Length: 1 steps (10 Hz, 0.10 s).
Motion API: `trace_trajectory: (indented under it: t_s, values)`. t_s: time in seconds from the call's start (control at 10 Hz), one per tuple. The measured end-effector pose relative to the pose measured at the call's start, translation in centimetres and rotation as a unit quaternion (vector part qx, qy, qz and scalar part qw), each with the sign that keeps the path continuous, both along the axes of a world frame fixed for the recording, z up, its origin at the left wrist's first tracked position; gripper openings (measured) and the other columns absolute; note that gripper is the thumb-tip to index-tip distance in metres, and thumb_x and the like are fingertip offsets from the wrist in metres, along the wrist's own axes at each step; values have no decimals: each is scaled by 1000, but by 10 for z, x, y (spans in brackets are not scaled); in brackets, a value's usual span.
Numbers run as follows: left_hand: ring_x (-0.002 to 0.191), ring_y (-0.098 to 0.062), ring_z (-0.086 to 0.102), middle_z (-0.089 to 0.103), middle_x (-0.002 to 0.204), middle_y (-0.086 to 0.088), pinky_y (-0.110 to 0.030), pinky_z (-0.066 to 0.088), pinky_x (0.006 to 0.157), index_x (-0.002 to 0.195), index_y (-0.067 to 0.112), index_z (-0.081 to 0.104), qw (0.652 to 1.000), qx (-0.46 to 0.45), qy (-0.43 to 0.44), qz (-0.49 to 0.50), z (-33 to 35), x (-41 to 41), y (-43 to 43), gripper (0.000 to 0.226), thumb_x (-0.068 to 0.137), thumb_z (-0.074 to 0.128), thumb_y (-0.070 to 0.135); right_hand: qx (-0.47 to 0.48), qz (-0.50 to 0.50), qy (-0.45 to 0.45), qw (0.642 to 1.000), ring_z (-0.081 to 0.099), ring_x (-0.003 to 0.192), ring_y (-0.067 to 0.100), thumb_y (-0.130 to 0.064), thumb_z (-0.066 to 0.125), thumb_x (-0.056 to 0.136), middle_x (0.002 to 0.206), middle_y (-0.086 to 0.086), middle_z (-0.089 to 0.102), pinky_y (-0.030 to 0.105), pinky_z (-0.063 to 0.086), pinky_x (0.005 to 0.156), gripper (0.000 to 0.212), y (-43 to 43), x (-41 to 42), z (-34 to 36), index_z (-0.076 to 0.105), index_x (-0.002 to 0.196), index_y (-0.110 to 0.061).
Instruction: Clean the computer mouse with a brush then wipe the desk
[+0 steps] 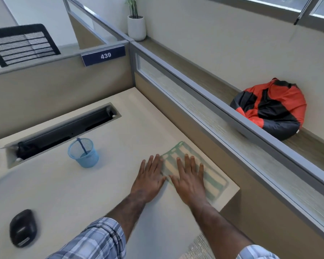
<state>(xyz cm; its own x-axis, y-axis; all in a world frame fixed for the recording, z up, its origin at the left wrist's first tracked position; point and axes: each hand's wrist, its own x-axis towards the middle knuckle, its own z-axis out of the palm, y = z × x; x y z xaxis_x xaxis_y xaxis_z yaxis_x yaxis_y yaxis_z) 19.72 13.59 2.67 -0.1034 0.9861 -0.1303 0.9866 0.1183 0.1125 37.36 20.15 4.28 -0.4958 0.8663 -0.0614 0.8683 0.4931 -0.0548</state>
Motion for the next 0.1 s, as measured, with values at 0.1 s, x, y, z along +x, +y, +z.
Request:
trace_trajectory:
  t_s: [0.1]
  values:
    - [157, -24, -16, -20, 170, -4, -47, -14, 126, 163, 17, -11, 999, 21, 27, 38, 2, -19, -25, 76, 102, 0, 61, 4, 50, 3, 999, -10, 155, 29, -65, 13, 100, 170, 11, -2, 54, -8, 123, 75, -8, -22, -3, 6, 162, -24]
